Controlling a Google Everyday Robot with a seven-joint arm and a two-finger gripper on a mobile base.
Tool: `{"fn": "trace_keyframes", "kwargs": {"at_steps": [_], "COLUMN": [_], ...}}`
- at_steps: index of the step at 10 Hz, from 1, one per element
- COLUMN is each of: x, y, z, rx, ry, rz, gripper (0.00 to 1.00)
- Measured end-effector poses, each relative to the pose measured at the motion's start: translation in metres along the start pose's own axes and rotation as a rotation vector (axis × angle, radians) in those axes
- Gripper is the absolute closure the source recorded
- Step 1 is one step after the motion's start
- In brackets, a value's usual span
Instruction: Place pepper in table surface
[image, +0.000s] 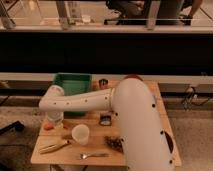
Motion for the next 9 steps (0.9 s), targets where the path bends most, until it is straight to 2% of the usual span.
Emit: {"fn": "trace_keyframes", "kwargs": {"at_steps": [4,8,9], "x": [0.010,0.003,0.002], "y": [0.004,0.016,0.020], "z": [0.005,0.009,0.007], "rx": [0.007,-0.001,-0.001], "ry": [-0.014,-0.034,-0.036], "rz": [0.005,-0.020,-0.026], "gripper": [0.57,0.96,0.98]}}
